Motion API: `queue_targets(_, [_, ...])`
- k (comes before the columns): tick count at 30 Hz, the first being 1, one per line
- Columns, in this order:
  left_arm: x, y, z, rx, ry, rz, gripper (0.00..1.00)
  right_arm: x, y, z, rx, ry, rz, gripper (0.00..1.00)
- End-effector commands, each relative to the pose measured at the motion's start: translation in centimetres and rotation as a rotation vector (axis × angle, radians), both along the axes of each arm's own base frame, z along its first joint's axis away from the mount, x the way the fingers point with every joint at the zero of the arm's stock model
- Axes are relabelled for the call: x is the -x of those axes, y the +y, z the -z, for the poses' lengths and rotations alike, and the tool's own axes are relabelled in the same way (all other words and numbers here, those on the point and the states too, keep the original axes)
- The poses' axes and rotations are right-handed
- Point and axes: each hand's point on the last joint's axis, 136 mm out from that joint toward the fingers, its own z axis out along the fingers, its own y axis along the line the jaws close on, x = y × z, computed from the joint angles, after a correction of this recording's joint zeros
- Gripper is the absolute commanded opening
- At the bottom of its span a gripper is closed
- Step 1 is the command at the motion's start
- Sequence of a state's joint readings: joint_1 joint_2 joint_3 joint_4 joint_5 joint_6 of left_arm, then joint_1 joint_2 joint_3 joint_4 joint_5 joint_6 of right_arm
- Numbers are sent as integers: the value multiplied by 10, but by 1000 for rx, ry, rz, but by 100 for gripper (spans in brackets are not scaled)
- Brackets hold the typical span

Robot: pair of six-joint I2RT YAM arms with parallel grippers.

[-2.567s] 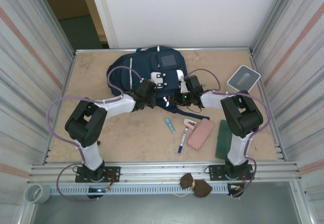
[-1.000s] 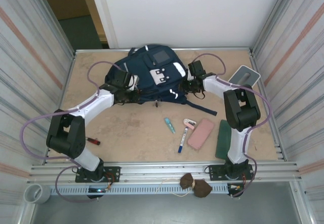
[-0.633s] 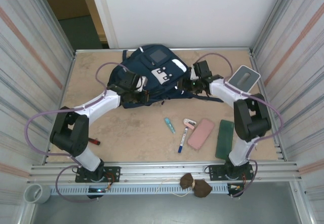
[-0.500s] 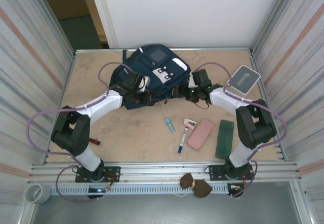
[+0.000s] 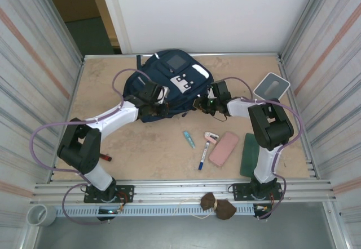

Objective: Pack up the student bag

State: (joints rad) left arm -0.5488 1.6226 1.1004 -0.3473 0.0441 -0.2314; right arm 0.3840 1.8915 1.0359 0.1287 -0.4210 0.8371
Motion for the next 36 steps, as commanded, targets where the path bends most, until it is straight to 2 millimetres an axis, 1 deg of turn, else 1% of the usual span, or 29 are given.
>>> queue_targets(1, [0,32,-11,-157,-75,-37,0,-13,-28,6,105,-27,33,8])
queue_targets(4, [-5,58,-9,-273,-94,-87,0,-12,-44,4,174,-38,11,3])
queue_targets(6, [-6,72,-8,-312,-89,-114,0,-13,-56,2,223,-40,-4,1])
queue_targets(7, [-6,77,-7,-325,-88,-121,0,-13,-60,2,244,-38,-16,0])
queue_targets(9, [-6,82,-7,-331,-87,-125,0,-17,-68,-1,271,-42,-28,0])
queue_targets(11, [-4,80,-7,-320,-84,-113,0,-21,-71,-4,281,-43,-43,0])
queue_targets(15, [3,66,-7,-251,-60,-68,0,-33,-72,-15,283,-60,-58,0])
queue_targets(17, [8,53,-7,-210,-53,-29,0,-39,-70,-18,279,-63,-67,0])
queue_targets(20, [15,26,-9,-124,-38,43,0,-48,-63,-25,251,-76,-78,1])
queue_targets(23, [17,1,-13,-43,-31,84,0,-53,-57,-30,225,-75,-87,8])
queue_targets(26, [15,-12,-14,-18,-25,90,0,-48,-57,-38,216,-80,-86,20])
queue_targets(28, [14,-18,-14,-23,-27,95,0,-38,-60,-43,211,-78,-83,29])
queue_targets(31, [15,-22,-14,-26,-27,99,0,-15,-58,-50,161,-73,-74,43])
queue_targets(34, [15,-22,-13,-28,-26,94,0,9,-43,-51,59,-58,-73,57])
queue_targets(35, [15,-21,-13,-28,-28,92,0,16,-36,-51,34,-52,-74,66])
queue_targets(36, [16,-22,-14,-27,-29,93,0,22,-27,-50,14,-47,-82,71])
